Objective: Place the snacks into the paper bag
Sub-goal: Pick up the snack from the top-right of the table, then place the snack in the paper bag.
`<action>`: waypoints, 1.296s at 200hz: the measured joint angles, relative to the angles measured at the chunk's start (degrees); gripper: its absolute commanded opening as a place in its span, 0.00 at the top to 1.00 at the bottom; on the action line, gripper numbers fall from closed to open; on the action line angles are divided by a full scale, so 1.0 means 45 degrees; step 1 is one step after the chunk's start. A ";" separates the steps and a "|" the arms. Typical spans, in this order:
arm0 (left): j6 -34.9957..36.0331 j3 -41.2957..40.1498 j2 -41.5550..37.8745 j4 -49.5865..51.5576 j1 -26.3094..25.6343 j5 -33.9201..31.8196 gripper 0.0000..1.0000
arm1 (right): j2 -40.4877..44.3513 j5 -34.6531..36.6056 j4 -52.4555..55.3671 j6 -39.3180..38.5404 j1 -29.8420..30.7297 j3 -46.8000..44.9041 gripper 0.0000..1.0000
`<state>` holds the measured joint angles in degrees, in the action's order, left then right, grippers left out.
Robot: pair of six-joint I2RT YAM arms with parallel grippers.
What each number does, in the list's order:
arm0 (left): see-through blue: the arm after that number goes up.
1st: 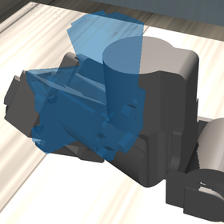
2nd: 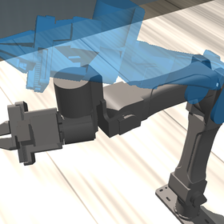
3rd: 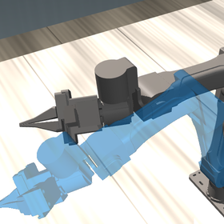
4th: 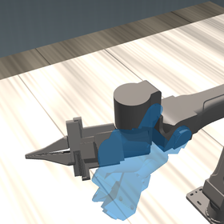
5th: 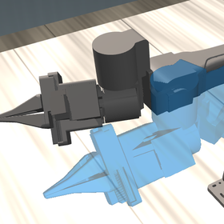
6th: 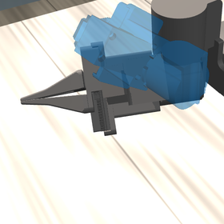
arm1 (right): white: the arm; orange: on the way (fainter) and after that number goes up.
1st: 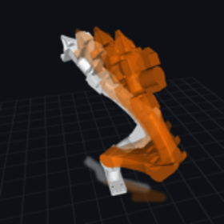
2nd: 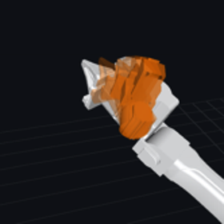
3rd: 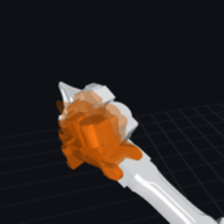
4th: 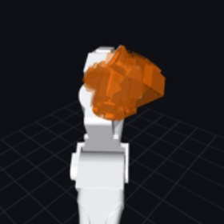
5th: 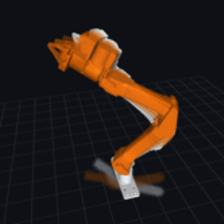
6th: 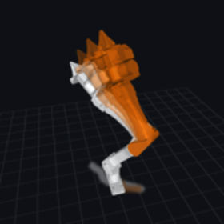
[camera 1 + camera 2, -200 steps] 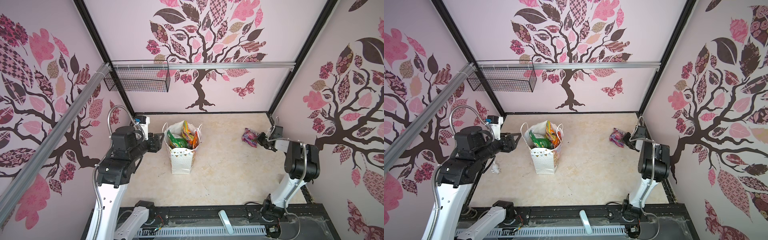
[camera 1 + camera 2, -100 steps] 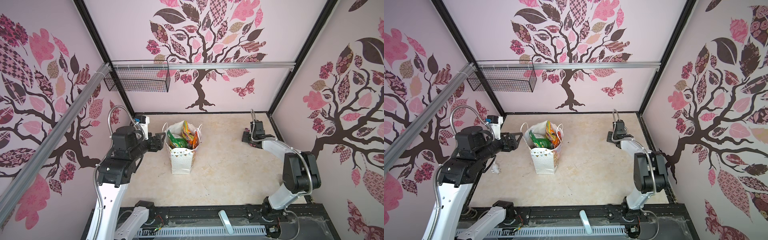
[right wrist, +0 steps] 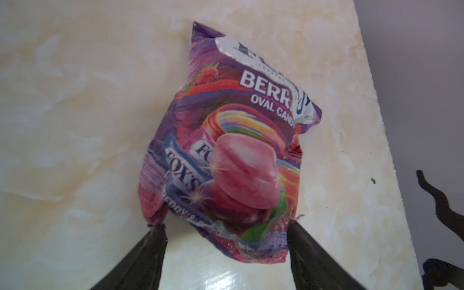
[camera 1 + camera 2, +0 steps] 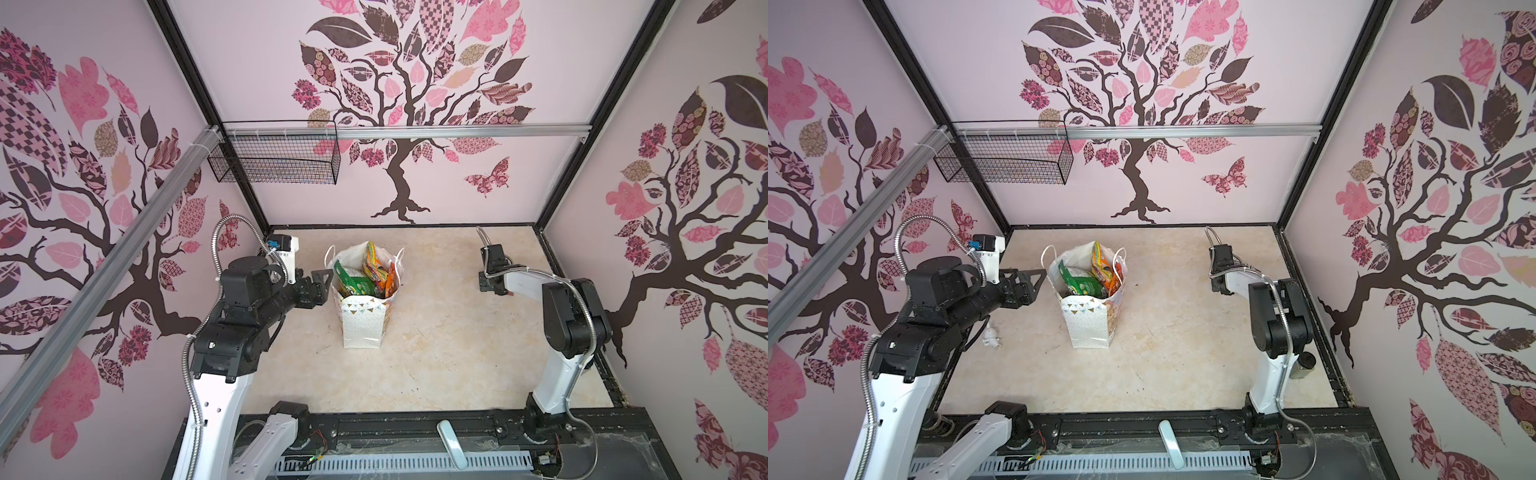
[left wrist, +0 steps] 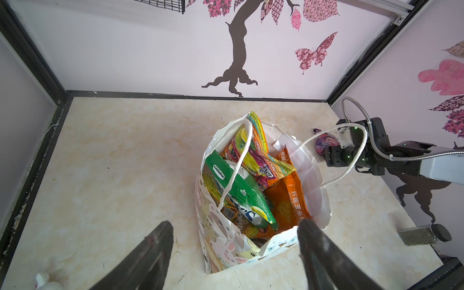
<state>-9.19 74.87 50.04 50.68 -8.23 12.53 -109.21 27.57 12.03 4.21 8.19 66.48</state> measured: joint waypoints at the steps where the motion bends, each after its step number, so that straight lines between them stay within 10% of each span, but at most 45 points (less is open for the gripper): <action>1: 0.0000 0.0000 0.0010 0.0000 0.0000 0.0000 0.18 | -0.0005 0.0010 0.0000 0.0000 0.0000 0.0005 0.24; 38: -0.0010 -0.0204 0.0282 -0.0136 0.0000 -0.0019 0.18 | -0.0651 0.0452 -0.0165 -0.0102 -0.0015 0.0233 0.36; 114: -0.0214 -0.0690 0.0607 -0.0559 0.0000 -0.0432 0.18 | -0.0928 0.0763 -0.0398 -0.0024 -0.0005 0.0505 1.00; 187: -0.0257 -0.0981 0.0933 -0.1331 0.0000 -0.0505 0.22 | 0.0845 -0.1331 0.1010 0.0510 -0.0024 0.0452 1.00; 259: -0.0214 -0.1360 0.1370 -0.2166 0.0000 -0.0544 0.68 | 0.6620 -0.6266 0.1710 0.1248 -0.0024 0.0549 1.00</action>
<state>-10.15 68.75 56.21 40.93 -8.23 10.09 -79.42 -0.62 19.73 9.82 8.08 68.95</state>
